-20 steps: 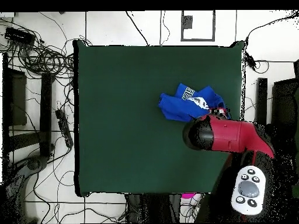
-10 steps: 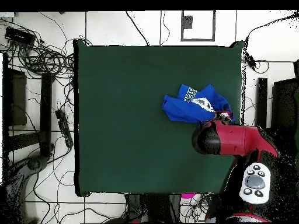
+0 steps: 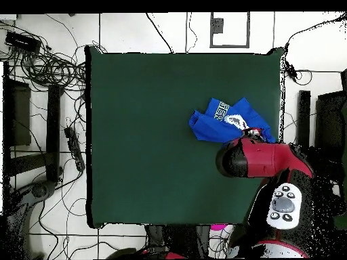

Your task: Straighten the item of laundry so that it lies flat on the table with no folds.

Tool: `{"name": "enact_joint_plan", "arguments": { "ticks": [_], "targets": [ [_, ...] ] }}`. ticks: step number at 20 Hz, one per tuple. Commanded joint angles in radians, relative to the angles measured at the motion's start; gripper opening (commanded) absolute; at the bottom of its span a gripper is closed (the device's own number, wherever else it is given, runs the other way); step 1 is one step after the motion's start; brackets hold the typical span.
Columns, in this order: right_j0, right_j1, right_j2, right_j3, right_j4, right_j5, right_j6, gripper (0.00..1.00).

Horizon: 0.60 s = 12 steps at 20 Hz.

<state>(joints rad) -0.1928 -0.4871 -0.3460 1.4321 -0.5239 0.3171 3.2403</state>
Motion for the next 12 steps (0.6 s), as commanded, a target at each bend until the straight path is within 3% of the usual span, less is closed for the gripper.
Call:
{"name": "enact_joint_plan", "arguments": {
  "ticks": [1, 7, 12],
  "targets": [
    [0.01, -0.002, 0.118, 0.014, 0.009, 0.173, -0.186, 1.0],
    [-0.083, -0.126, 0.304, 0.047, 0.053, 0.259, -0.344, 1.0],
    [-0.059, -0.163, 0.322, 0.027, 0.039, 0.332, -0.323, 1.0]
  ]
}}
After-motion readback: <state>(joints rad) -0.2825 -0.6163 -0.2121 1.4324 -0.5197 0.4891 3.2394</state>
